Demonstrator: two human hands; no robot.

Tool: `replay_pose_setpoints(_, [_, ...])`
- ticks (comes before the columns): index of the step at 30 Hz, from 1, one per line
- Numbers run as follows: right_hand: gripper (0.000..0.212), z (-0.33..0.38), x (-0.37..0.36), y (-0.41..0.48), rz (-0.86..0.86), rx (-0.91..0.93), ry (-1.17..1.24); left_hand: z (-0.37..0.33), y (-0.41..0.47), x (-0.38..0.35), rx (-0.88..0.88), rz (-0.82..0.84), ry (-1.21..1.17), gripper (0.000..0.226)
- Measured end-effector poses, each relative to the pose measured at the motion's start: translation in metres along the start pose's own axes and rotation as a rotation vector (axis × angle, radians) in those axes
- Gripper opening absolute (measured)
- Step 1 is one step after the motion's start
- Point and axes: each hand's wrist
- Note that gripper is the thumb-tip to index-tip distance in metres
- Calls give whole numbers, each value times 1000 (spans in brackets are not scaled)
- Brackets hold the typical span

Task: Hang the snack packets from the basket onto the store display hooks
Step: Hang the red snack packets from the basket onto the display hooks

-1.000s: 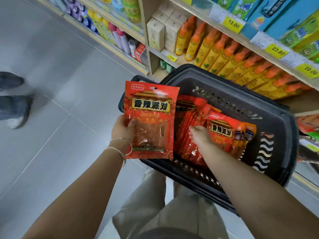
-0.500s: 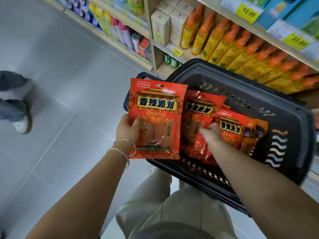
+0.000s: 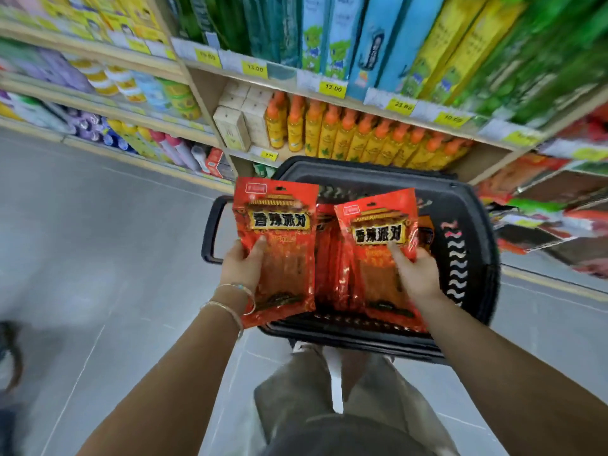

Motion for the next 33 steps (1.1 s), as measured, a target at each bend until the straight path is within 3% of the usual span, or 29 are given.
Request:
replay_pose_setpoints(3, [54, 0, 31, -11, -33, 144, 1, -28, -16, -20, -82, 57, -60, 18])
replay_pose_setpoints(5, [44, -5, 55, -23, -123, 223, 34, -47, -32, -37, -131, 56, -49, 30])
replay_pose_setpoints(9, [25, -26, 116, -50, -238, 296, 129, -78, -81, -79, -274, 74, -43, 21])
replay_pose_setpoints(14, [26, -79, 211, -80, -411, 331, 173, -98, -173, -154, -410, 118, -107, 24])
replay_pose_setpoints(19, [14, -171, 286, -111, -538, 209, 234, -70, -253, -232, -492, 311, -27, 12])
replay_pose_setpoints(21, [19, -216, 303, -120, -558, 136, 227, -50, -278, -261, -505, 343, 8, 3])
replay_pose_setpoints(27, [40, -322, 324, -137, -416, -114, 114, 2, -322, -326, -534, 504, 327, 27])
replay_pose_setpoints(33, [33, -382, 333, -134, -330, -252, 197, 23, -326, -389, -507, 650, 556, 26])
Point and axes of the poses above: each hand's wrist, its own y-axis towards the middle knuckle, its own x-axis out of the back of the hand, z = x × y, and after that the axes turned 1 degree about x, right-handed
